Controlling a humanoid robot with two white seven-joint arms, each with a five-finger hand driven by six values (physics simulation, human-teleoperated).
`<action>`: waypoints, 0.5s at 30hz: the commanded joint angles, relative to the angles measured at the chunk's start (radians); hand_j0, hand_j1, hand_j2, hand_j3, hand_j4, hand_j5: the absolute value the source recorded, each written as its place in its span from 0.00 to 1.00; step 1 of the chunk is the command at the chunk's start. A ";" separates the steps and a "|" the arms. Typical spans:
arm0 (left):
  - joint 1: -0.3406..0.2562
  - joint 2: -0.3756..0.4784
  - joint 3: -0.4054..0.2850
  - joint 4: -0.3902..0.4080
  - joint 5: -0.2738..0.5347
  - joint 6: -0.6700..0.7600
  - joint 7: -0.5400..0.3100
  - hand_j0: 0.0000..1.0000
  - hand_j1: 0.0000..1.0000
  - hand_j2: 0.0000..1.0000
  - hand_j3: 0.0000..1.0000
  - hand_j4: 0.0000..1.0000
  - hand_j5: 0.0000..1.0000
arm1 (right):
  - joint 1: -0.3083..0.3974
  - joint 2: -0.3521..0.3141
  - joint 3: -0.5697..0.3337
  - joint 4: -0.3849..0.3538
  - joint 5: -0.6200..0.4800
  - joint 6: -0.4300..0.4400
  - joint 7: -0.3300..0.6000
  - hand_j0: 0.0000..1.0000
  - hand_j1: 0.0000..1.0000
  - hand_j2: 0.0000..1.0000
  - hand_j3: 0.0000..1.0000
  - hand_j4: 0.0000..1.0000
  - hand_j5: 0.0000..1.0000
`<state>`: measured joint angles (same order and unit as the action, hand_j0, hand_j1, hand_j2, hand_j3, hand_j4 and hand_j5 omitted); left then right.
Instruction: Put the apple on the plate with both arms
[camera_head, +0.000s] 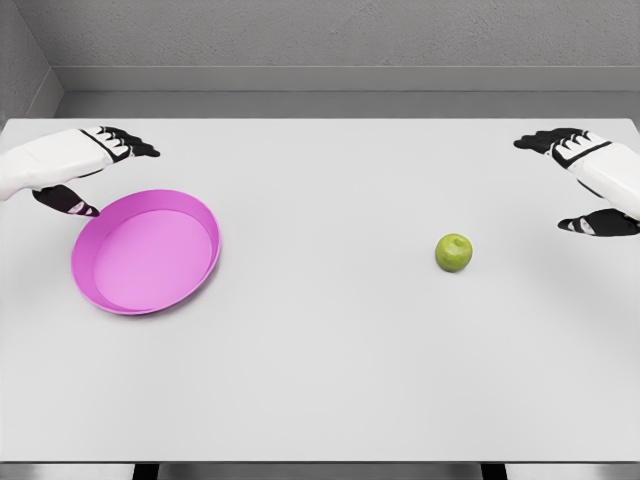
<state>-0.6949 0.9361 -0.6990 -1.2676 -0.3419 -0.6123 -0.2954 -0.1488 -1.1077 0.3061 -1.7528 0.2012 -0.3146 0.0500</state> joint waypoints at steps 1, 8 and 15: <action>0.000 0.000 0.001 -0.001 0.003 0.001 -0.005 1.00 1.00 1.00 1.00 1.00 1.00 | 0.000 -0.001 0.001 -0.001 -0.003 0.000 0.005 1.00 1.00 1.00 1.00 1.00 1.00; 0.000 0.000 0.000 -0.001 0.000 0.001 -0.005 1.00 1.00 1.00 1.00 1.00 1.00 | -0.107 0.043 0.163 0.003 -0.005 0.078 0.183 1.00 1.00 1.00 1.00 1.00 1.00; 0.000 -0.002 -0.002 -0.001 0.001 0.001 -0.005 1.00 1.00 1.00 1.00 1.00 1.00 | -0.262 0.104 0.344 0.004 -0.006 0.193 0.367 1.00 1.00 1.00 1.00 1.00 1.00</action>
<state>-0.6949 0.9333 -0.7013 -1.2684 -0.3469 -0.6124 -0.3012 -0.4157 -1.0148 0.6109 -1.7488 0.1984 -0.1503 0.3584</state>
